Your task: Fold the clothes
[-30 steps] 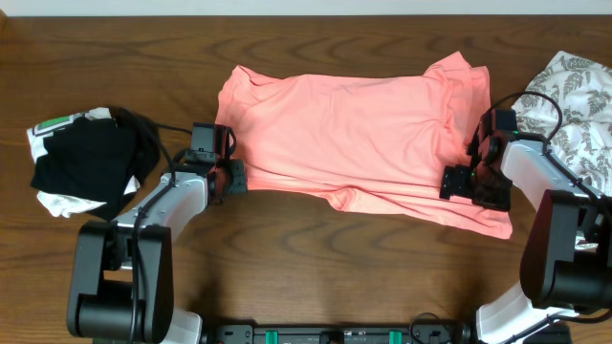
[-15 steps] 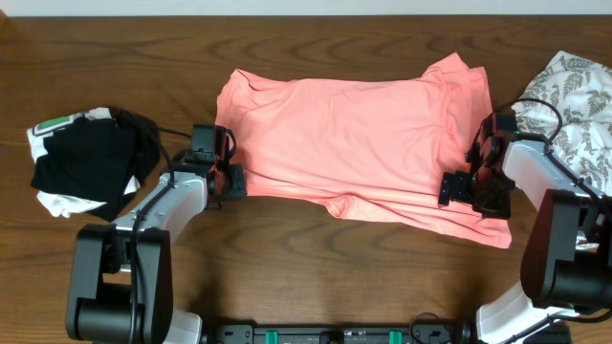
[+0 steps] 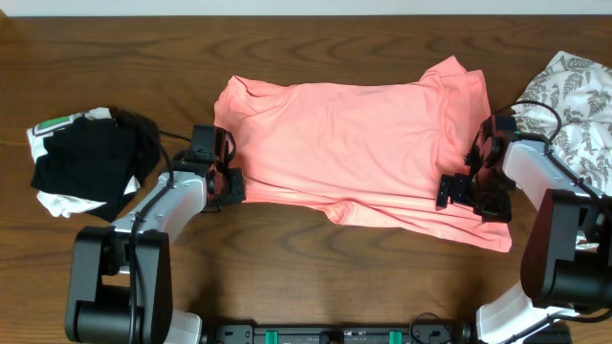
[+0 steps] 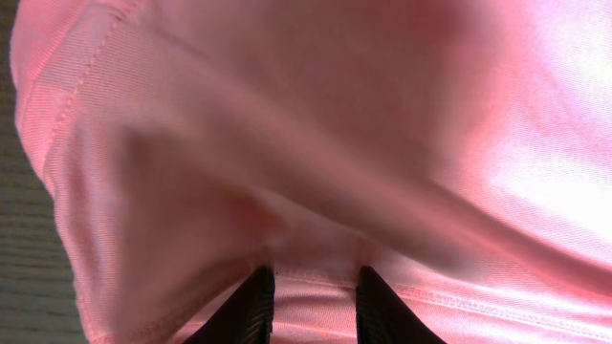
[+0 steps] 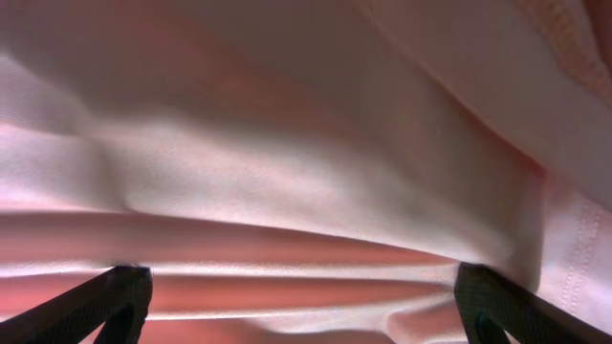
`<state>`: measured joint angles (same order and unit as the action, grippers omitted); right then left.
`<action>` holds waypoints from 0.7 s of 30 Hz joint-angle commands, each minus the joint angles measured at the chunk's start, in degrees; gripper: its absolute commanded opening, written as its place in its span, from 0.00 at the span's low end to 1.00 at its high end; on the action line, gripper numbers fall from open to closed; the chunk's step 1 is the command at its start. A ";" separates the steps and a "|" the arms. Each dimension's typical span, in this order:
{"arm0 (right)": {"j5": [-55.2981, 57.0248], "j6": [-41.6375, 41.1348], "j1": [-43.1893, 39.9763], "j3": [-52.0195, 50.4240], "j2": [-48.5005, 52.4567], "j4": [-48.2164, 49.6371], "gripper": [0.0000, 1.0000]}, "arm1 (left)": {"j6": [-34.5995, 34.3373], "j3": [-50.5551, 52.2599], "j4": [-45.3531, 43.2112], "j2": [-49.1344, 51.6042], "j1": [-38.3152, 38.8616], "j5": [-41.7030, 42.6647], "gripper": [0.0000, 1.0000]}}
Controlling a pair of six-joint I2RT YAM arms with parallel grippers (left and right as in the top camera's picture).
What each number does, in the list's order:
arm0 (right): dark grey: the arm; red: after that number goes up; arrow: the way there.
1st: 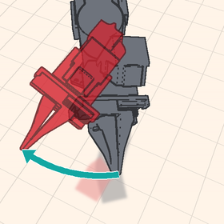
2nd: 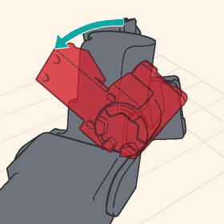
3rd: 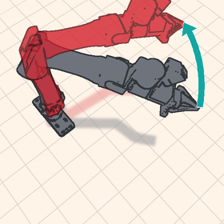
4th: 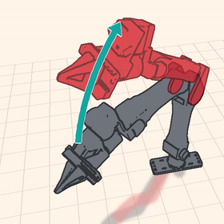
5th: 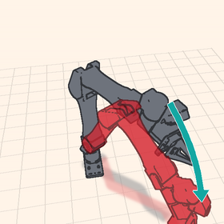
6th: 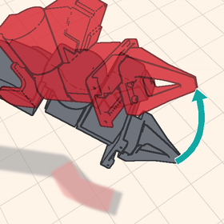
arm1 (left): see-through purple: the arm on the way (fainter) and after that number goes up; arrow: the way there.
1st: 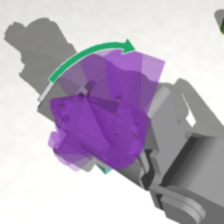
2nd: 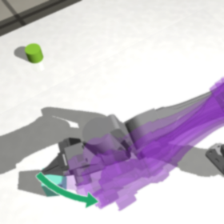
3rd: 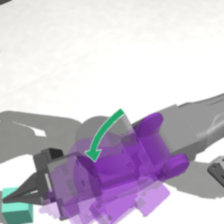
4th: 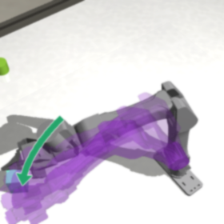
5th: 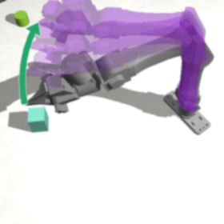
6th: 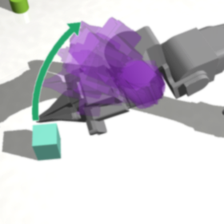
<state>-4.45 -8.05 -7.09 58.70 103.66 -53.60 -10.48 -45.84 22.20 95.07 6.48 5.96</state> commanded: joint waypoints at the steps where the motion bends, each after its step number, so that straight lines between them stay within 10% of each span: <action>1: -6.56 2.12 0.42 1.60 0.85 -0.98 0.99 | -1.03 5.33 2.93 5.27 -0.31 -1.09 0.30; 12: -6.58 11.82 8.52 16.31 -6.99 10.80 0.99 | -1.01 5.33 2.78 5.27 -0.31 -1.07 0.30; 21: -6.25 13.55 10.99 16.31 5.66 23.28 0.99 | -1.01 5.33 2.80 5.27 -0.31 -1.07 0.30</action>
<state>-10.90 3.73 3.97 75.48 103.74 -31.46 -10.50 -45.84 22.11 95.07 6.48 5.96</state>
